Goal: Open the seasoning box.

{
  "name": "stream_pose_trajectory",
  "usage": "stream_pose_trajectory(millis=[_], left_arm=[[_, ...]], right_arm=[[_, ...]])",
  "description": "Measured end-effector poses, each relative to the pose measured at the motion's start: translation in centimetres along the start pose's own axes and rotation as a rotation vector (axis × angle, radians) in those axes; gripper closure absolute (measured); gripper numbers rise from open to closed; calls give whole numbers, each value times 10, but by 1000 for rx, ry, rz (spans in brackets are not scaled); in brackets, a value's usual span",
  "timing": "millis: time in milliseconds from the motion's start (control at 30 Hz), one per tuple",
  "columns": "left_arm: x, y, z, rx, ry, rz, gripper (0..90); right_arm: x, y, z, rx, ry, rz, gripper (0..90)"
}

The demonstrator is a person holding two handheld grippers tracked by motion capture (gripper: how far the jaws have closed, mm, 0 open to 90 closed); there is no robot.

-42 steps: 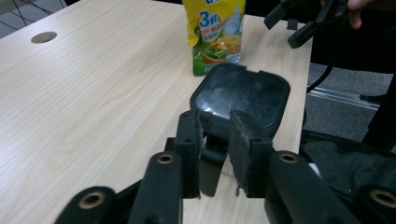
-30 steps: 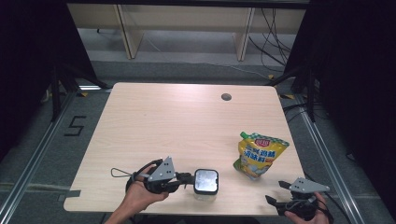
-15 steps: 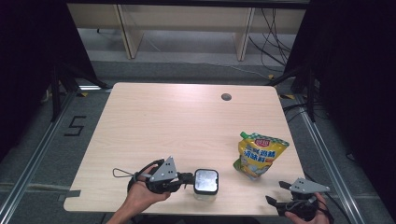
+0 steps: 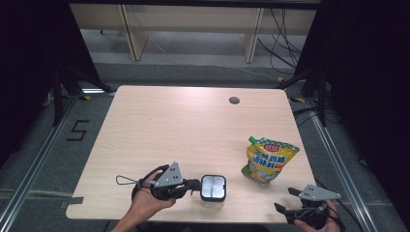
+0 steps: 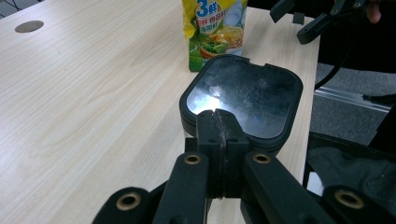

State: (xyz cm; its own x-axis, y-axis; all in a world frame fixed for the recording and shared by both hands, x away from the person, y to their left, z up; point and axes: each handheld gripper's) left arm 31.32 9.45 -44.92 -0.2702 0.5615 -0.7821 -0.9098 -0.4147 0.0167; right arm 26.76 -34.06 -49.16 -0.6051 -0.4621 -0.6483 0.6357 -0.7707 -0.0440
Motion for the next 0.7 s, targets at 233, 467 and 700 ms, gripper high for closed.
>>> stream_pose_trajectory(millis=[233, 467, 700], left_arm=[[2, -1, 0, 2, 13, 19, 890], [3, -2, 0, 7, 22, 14, 890], [4, -2, -1, 13, 28, 31, 890]], right_arm=[[-8, -11, 2, -39, 56, 33, 269], [-23, -33, 6, -103, 185, 131, 577], [-43, -49, -5, -193, 261, 184, 736]])
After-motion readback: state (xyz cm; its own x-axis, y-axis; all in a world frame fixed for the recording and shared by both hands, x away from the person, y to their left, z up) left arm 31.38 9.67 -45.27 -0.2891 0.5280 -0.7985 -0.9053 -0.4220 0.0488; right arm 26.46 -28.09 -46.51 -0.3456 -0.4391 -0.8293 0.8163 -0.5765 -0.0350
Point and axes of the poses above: each handheld gripper's, and its own axes: z roughly backward along the jaws, x roughly out of its underside, y roughly to its right, and after that the axes turned 8 degrees about -y, right-handed
